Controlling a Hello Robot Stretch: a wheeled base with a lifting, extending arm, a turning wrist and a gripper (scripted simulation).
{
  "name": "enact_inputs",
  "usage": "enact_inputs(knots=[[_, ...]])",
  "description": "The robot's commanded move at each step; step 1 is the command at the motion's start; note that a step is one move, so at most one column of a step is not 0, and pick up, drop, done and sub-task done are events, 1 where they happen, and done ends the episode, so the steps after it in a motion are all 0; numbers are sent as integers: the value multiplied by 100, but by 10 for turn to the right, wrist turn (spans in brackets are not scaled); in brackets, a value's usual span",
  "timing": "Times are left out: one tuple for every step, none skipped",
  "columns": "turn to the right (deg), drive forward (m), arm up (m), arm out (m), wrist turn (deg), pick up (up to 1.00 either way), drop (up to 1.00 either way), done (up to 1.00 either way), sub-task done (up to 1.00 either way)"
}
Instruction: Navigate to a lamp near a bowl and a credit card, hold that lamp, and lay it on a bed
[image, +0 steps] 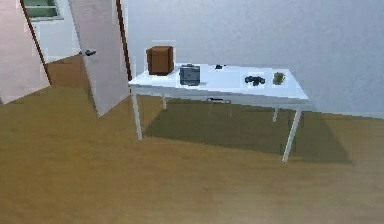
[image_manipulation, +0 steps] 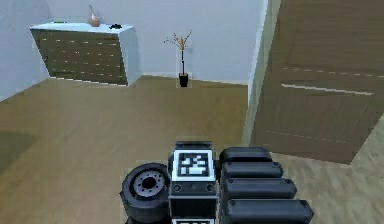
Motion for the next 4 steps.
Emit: enact_inputs(knots=[[-450,0,0,0,0,0,0,0,0],[-90,0,0,0,0,0,0,0,0],[0,5,0,0,0,0,0,0,0],[-210,0,0,0,0,0,0,0,0]])
